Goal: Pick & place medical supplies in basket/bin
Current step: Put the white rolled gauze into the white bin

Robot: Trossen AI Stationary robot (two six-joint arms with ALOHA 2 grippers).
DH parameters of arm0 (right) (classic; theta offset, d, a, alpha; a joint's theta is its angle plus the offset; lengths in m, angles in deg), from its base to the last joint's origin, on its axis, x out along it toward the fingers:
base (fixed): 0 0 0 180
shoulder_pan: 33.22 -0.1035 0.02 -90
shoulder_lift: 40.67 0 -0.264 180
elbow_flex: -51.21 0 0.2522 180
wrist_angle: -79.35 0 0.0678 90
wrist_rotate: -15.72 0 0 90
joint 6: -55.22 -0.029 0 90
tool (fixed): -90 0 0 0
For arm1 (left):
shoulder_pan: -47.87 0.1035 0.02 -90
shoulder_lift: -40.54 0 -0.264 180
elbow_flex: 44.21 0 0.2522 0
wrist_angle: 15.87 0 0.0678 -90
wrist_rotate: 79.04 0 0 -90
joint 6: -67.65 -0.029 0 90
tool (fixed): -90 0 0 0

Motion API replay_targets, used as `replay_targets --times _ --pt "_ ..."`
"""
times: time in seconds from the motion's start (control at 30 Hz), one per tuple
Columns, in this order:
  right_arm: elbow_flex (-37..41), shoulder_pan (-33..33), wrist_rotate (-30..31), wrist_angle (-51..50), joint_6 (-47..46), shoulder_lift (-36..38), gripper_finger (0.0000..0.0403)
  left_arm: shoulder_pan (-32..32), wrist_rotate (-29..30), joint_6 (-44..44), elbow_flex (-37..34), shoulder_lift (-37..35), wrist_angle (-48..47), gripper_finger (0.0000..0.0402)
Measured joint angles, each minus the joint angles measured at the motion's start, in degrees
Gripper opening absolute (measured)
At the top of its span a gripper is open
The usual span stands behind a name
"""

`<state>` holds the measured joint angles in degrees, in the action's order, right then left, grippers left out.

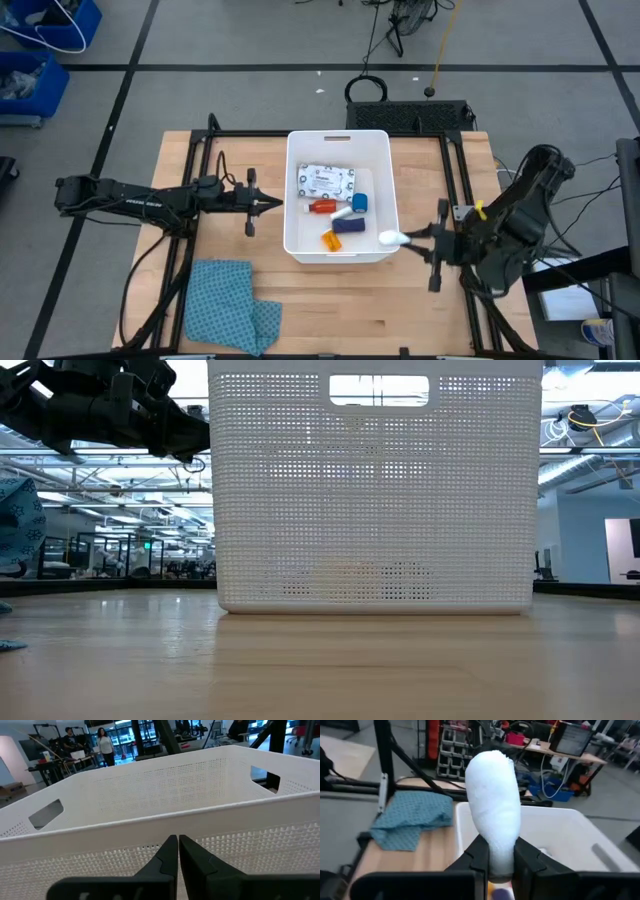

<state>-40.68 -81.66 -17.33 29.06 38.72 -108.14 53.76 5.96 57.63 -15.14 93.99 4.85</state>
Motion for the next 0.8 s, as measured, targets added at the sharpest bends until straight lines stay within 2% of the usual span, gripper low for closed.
replay_targets --times 0.3,0.6,0.8 --pt "9.49 1.67 -1.24 1.95 12.07 9.21 0.0033 0.02 0.09 -1.42 0.0 0.02 2.33 0.0021" --pt "24.69 3.22 -6.73 8.92 20.4 29.67 0.0033 0.11 0.97 -10.12 -0.02 0.0 5.37 0.0021" --pt "35.31 6.15 -9.73 14.65 23.92 40.26 0.0033 0.11 1.07 -9.38 -0.02 -0.01 6.23 0.0021"
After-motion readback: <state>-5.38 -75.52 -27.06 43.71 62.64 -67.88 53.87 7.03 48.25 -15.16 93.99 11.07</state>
